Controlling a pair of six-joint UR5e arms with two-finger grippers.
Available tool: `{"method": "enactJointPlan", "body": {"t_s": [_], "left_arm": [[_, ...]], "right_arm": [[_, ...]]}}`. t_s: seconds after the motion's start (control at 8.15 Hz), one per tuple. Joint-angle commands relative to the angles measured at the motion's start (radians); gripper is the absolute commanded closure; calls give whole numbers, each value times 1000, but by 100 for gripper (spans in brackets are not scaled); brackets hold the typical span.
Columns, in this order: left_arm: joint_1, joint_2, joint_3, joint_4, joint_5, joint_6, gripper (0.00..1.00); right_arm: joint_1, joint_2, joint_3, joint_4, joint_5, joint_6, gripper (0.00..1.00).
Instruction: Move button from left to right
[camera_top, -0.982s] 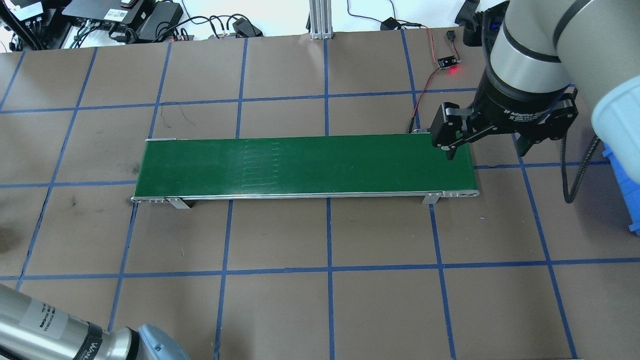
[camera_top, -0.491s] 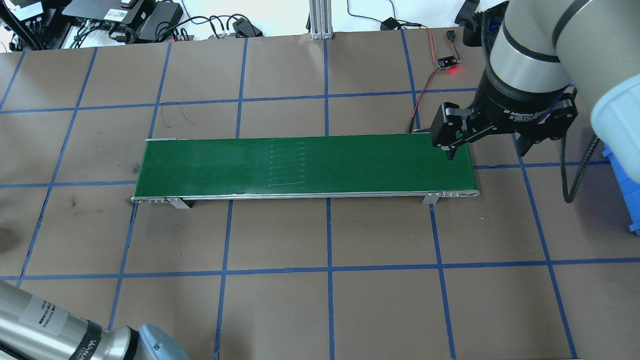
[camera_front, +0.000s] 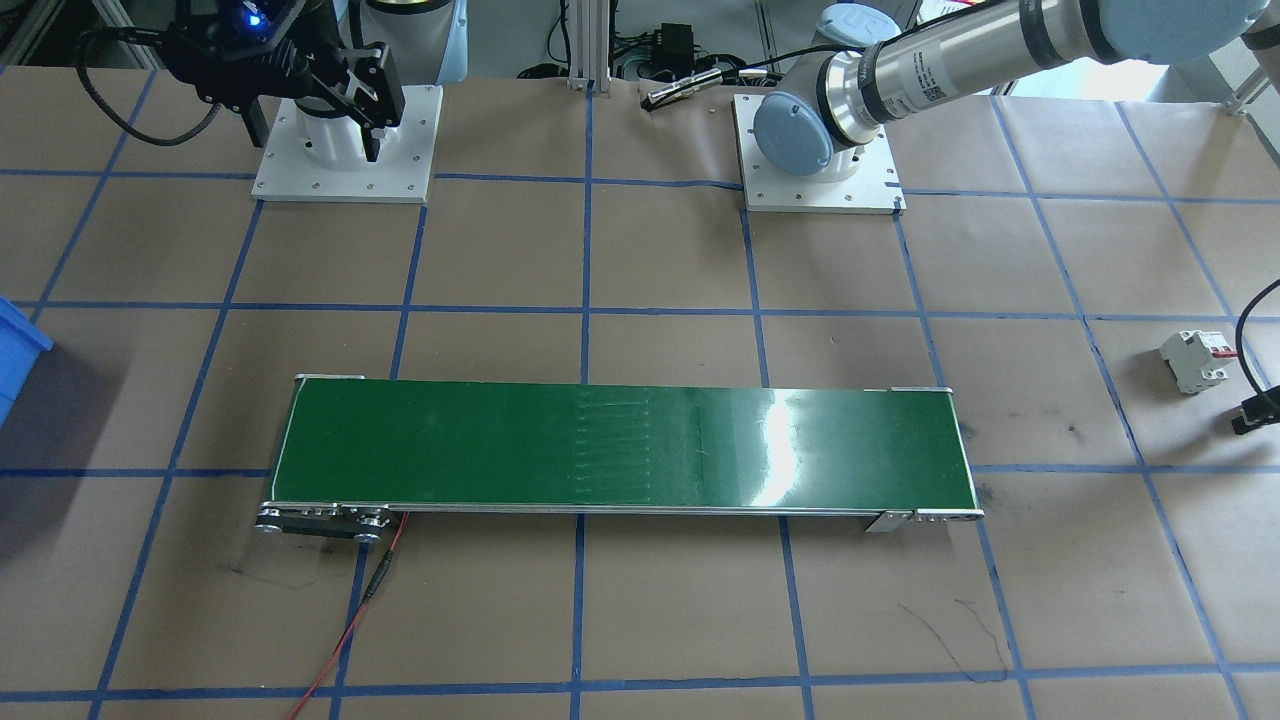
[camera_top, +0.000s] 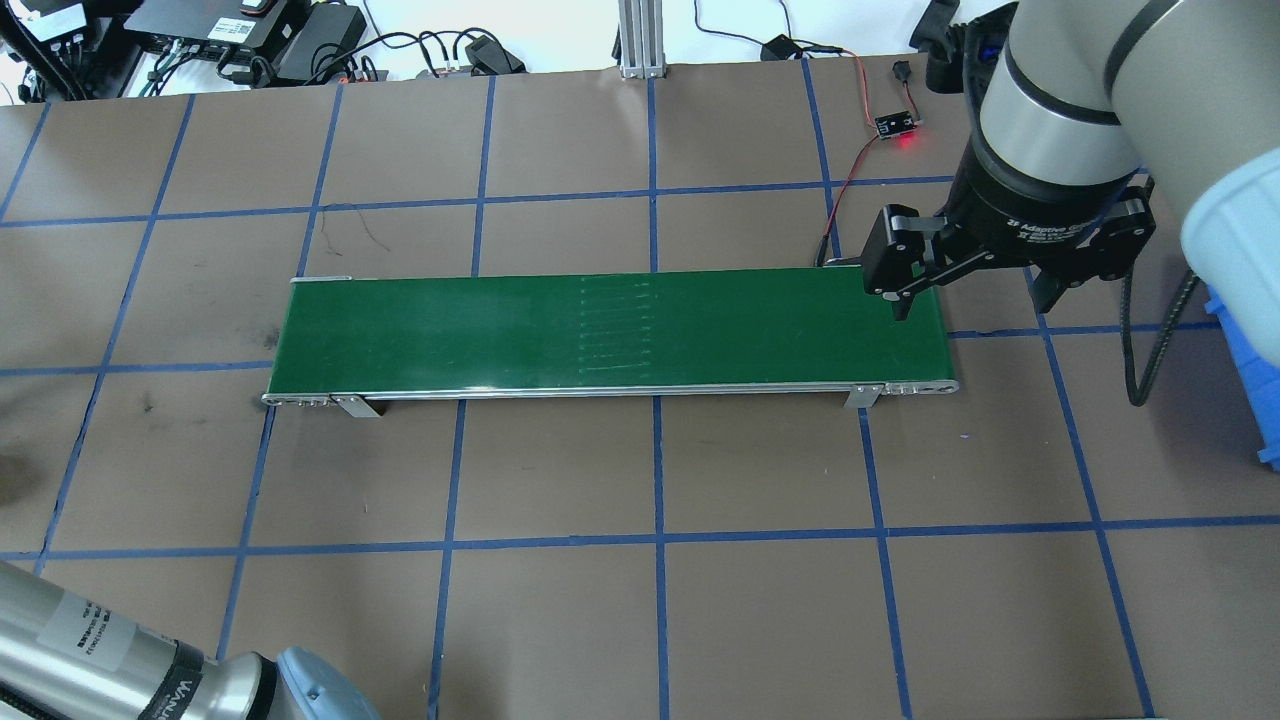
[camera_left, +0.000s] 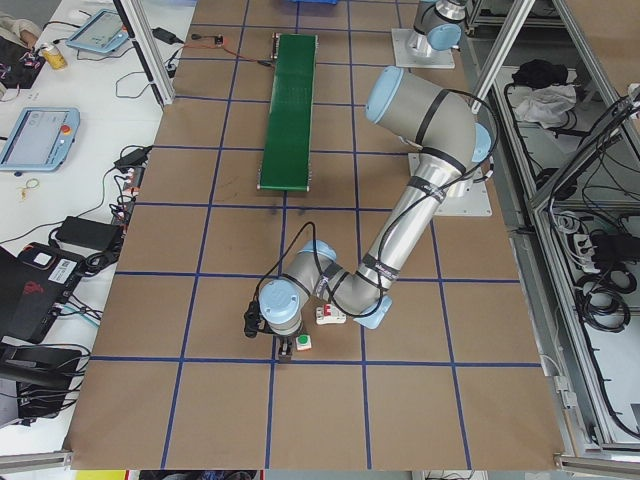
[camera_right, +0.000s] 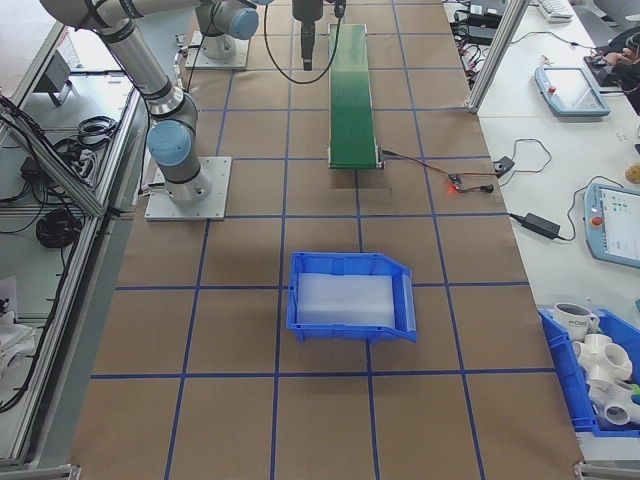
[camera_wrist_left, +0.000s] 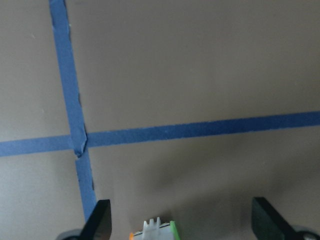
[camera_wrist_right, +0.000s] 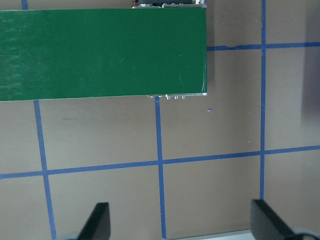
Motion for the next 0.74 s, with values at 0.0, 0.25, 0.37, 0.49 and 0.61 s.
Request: {"method": "enactJointPlan", "body": {"t_s": [0.0,0.25,0.37,0.49,0.61], "left_arm": [[0,10,-26,0,5,-22,0],[2,17,-16,-2,6,-16,0],[17,20,-13,-2,6,-19,0],[48,20,-13,-3,6,-25,0],[54,20,-25,-3,6,-44,0]], "right_arm": [[0,0,0,1,-1,0,0],[0,0,0,1,-1,0,0],[0,0,0,1,-1,0,0],[0,0,0,2,-1,0,0],[0,0,0,2,-1,0,0]]}}
